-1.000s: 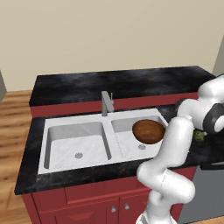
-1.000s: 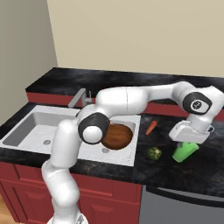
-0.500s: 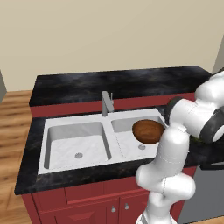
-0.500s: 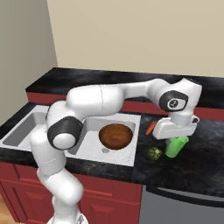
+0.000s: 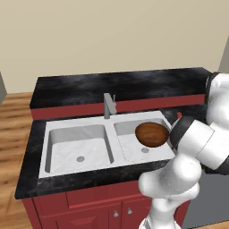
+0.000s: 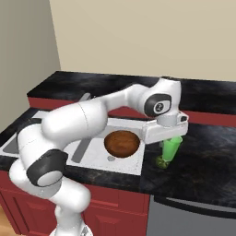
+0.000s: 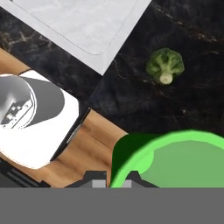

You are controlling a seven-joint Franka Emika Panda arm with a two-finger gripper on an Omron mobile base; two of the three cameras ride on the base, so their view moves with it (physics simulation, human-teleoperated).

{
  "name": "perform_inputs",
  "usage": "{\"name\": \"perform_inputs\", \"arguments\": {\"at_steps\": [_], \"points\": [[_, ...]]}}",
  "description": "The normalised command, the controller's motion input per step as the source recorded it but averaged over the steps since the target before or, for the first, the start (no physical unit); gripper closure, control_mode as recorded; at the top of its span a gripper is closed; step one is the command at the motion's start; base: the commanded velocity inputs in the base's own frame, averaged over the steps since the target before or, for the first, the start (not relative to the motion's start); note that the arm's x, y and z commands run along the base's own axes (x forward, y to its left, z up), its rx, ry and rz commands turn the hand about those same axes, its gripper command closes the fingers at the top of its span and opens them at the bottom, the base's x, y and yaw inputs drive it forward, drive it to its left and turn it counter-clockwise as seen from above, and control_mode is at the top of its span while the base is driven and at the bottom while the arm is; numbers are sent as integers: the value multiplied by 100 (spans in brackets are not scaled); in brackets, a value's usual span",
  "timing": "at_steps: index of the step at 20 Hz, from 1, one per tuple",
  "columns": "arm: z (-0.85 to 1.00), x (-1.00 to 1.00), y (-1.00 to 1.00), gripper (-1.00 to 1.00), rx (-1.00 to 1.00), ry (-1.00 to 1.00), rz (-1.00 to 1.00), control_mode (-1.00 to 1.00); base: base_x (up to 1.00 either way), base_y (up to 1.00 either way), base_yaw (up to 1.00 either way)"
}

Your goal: Remove the broccoli and carrot from the sink. Then move the bowl and cup from the counter to the sink for washing.

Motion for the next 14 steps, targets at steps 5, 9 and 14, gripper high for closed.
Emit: {"name": "perform_inputs", "arguments": {"at_steps": [5,9,14], "points": [[15,6,46,100,-4,0,1,-100,0,0,0],[17,7,44,100,-1,0,2,-100,0,0,0],[14,7,47,100,0,0,1,-100,0,0,0]]}}
